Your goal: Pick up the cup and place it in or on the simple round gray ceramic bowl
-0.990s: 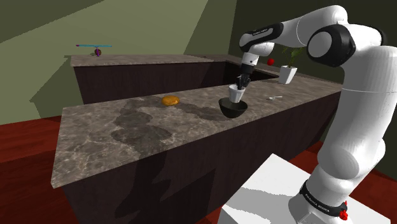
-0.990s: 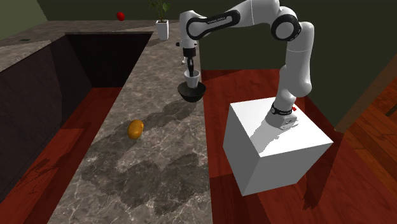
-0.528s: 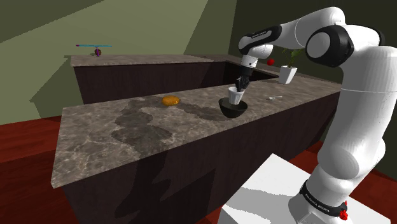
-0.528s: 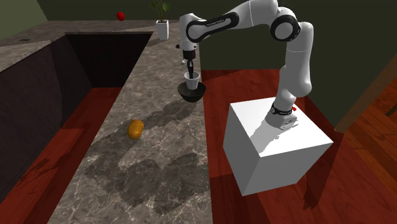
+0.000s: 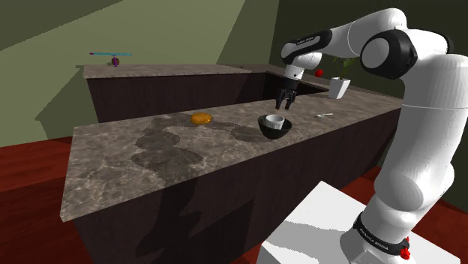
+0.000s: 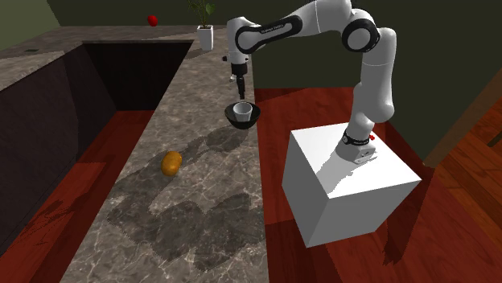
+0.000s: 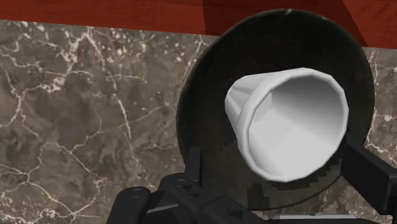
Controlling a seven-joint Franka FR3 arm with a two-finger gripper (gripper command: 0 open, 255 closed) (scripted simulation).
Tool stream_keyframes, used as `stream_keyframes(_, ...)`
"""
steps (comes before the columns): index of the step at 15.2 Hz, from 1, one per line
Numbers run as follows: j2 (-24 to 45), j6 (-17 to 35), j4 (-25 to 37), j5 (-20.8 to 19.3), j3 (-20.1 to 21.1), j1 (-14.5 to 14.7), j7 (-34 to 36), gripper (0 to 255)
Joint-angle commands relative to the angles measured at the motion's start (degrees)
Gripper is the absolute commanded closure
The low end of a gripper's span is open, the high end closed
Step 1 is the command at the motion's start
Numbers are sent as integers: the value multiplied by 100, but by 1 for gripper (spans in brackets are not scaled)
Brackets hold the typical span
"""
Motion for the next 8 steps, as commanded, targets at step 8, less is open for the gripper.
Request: stream_keyframes(8,12,-724,731,-33,-47,-89,40,0)
